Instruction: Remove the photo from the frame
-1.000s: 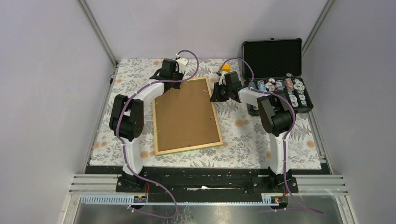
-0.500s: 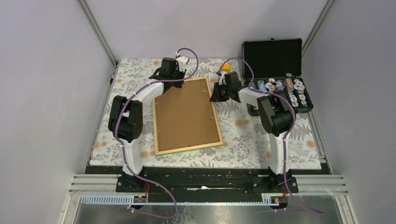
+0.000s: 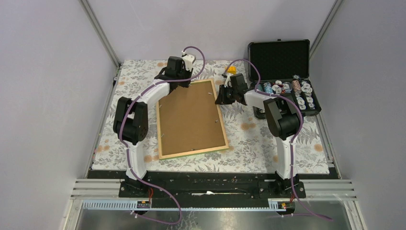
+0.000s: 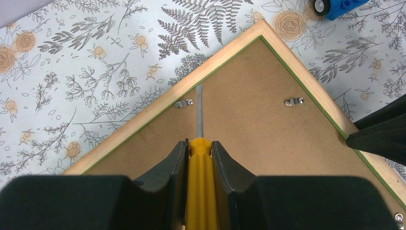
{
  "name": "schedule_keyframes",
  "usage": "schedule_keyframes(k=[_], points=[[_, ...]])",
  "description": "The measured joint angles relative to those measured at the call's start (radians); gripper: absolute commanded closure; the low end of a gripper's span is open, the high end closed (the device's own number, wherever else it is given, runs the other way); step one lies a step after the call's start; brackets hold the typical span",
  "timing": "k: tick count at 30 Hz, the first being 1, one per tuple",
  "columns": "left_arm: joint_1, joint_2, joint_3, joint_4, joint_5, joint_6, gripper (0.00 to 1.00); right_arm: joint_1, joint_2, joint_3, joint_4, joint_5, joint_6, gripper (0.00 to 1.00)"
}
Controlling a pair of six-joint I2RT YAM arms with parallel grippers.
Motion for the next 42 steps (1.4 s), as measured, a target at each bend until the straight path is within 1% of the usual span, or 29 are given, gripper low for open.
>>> schedule_keyframes(k=[16,22,34,42], points=[[0.000,0.033,0.014,-0.007,0.010,-0.002,1.00,0.000,0.000,0.000,0.000,0.000,0.000,0.86],[0.000,0.061,0.031,-0.019,-0.010,-0.002,1.00,0.000,0.000,0.000,0.000,0.000,0.000,0.86],[0.000,0.061,0.046,-0.046,-0.061,0.007,1.00,0.000,0.000,0.000,0.000,0.000,0.000,0.86],[0.001,0.061,0.041,-0.044,-0.066,0.019,1.00,0.000,0.000,0.000,0.000,0.000,0.000,0.86]])
